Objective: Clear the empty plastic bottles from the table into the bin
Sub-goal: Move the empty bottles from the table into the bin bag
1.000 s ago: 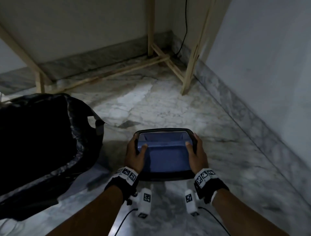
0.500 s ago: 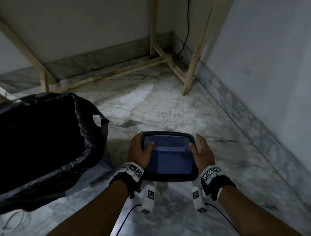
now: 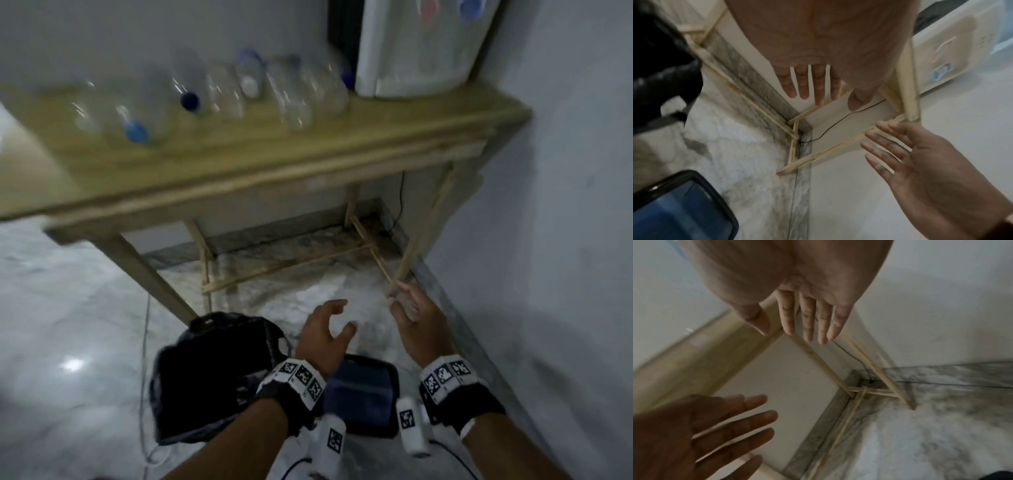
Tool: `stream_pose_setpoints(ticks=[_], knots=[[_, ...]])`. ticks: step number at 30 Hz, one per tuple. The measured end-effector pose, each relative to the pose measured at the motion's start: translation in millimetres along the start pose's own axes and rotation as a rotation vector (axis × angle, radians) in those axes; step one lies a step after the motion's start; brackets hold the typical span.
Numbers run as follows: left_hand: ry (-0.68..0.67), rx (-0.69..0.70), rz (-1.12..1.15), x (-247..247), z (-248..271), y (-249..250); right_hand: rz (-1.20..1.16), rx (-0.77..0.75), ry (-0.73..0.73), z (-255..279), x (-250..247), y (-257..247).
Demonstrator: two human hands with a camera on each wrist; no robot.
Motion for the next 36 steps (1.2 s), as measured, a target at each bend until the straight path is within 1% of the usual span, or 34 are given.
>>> stream_pose_setpoints(ticks=[2, 5, 9, 12, 15, 17, 19, 21, 24, 27, 30, 33, 36], knots=[[0.003, -0.015, -0.016, -46, 11, 41, -0.026, -0.034, -0.054, -1, 5, -64], [0.042, -0.057, -0.035, -121, 26, 94, -0.053, -0.107, -0.145, -1, 18, -157], [0.072, -0.102, -0.067, -218, 38, 141, -0.051, -0.160, -0.287, -9, 44, -260], [0.126, -0.111, -0.049, -295, 41, 159, -0.047, -0.201, -0.360, -25, 72, -327], [0.208, -0.126, -0.022, -375, 33, 162, -0.018, -0.258, -0.372, -45, 105, -383], [0.290, -0.130, -0.010, -426, 18, 155, -0.003, -0.287, -0.369, -59, 132, -411], [0.354, -0.158, -0.039, -469, -4, 140, 0.033, -0.302, -0.367, -75, 165, -429], [0.390, -0.186, -0.099, -503, -35, 121, 0.083, -0.299, -0.370, -91, 202, -437], [0.374, -0.217, -0.205, -530, -85, 92, 0.166, -0.291, -0.381, -111, 258, -439], [0.342, -0.205, -0.306, -540, -134, 72, 0.254, -0.261, -0.430, -127, 310, -431], [0.259, -0.204, -0.455, -537, -181, 59, 0.340, -0.255, -0.448, -142, 345, -423], [0.154, -0.253, -0.529, -527, -215, 41, 0.402, -0.245, -0.467, -153, 369, -418], [0.123, -0.275, -0.523, -522, -229, 33, 0.442, -0.246, -0.472, -160, 379, -414]])
Point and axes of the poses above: each hand's wrist, its own z-axis away from the middle knuckle, its own x-axis out of the palm, y = z × x, the point moved 8 cm from there along -z, towards the middle knuckle, and after that the axes turned 5 degrees about -z, right-handed, at the moved point
